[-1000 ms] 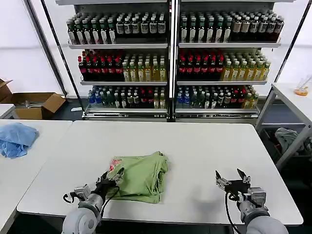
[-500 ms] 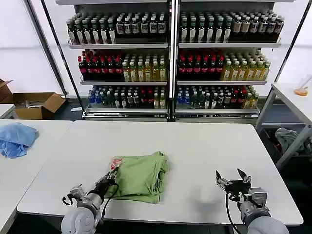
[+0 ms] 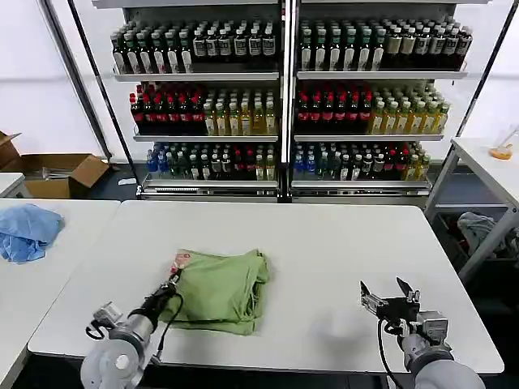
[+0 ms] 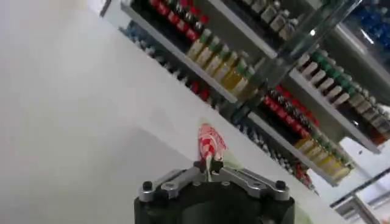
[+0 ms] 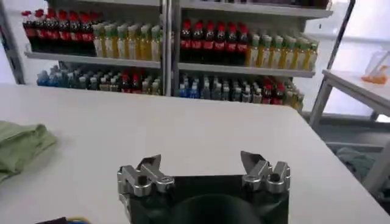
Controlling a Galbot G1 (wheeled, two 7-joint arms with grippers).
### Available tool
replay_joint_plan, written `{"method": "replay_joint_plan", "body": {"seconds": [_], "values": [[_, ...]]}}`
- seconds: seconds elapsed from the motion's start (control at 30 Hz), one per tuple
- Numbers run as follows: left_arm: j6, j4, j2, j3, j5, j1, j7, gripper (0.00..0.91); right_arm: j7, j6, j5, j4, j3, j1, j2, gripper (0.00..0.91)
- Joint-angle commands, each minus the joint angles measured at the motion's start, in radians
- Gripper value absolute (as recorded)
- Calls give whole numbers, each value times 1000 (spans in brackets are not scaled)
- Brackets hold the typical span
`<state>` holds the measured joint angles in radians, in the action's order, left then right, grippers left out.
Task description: Fold and organize the clothes.
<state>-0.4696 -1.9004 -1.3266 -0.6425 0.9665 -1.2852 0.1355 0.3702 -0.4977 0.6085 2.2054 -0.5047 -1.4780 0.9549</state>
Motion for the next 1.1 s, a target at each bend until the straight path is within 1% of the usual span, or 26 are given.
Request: {"method": "replay_joint_plan", "body": {"seconds": [0.03,0.1,0.13,0.2,0.3,0.37,0.47,0.5,0.57,0.6,0.73,0.83,0.87,0.9,0.97,1.07,1.1], "values": [[-105,-126,247,-241,-177,-4,21,20,1,0,2,4,7,12,-1,907],[-109,-159,312,-283,-203,-5,-5,20,3,-1,2,8,13,19,3,907],[-109,-163,328,-289,-215,-4,-8,20,3,-1,2,9,16,21,4,907],[-111,-174,389,-310,-226,8,-11,20,4,-2,1,15,18,22,7,907],[-112,-202,440,-282,-256,7,-24,20,4,-2,0,18,15,19,9,907],[-111,-228,447,-232,-267,12,-22,20,5,-2,0,17,13,19,14,907],[-111,-259,431,-114,-309,44,-16,20,8,-4,-5,17,11,17,27,907],[-111,-252,411,-28,-359,59,-18,20,7,-5,-10,16,12,14,33,907],[-111,-230,377,79,-459,73,-19,20,8,-5,-18,15,12,10,42,907],[-110,-218,343,161,-520,83,-19,20,8,-5,-23,14,12,8,48,907],[-111,-176,201,347,-622,141,-14,20,12,-9,-40,15,10,0,68,907],[-109,-58,111,476,-690,190,-24,20,11,-10,-48,14,-1,-11,75,907],[-109,-26,81,501,-706,211,-28,30,11,-10,-48,14,-7,-13,76,907],[-109,-3,55,529,-716,226,-29,20,11,-10,-48,15,-14,-17,79,907],[-109,29,13,577,-736,242,-28,20,11,-10,-48,15,-23,-23,82,907],[-109,88,-51,642,-741,311,-12,30,12,-11,-49,13,-30,-25,88,907],[-109,107,-67,659,-747,324,-10,20,12,-11,-49,13,-31,-26,90,907]]}}
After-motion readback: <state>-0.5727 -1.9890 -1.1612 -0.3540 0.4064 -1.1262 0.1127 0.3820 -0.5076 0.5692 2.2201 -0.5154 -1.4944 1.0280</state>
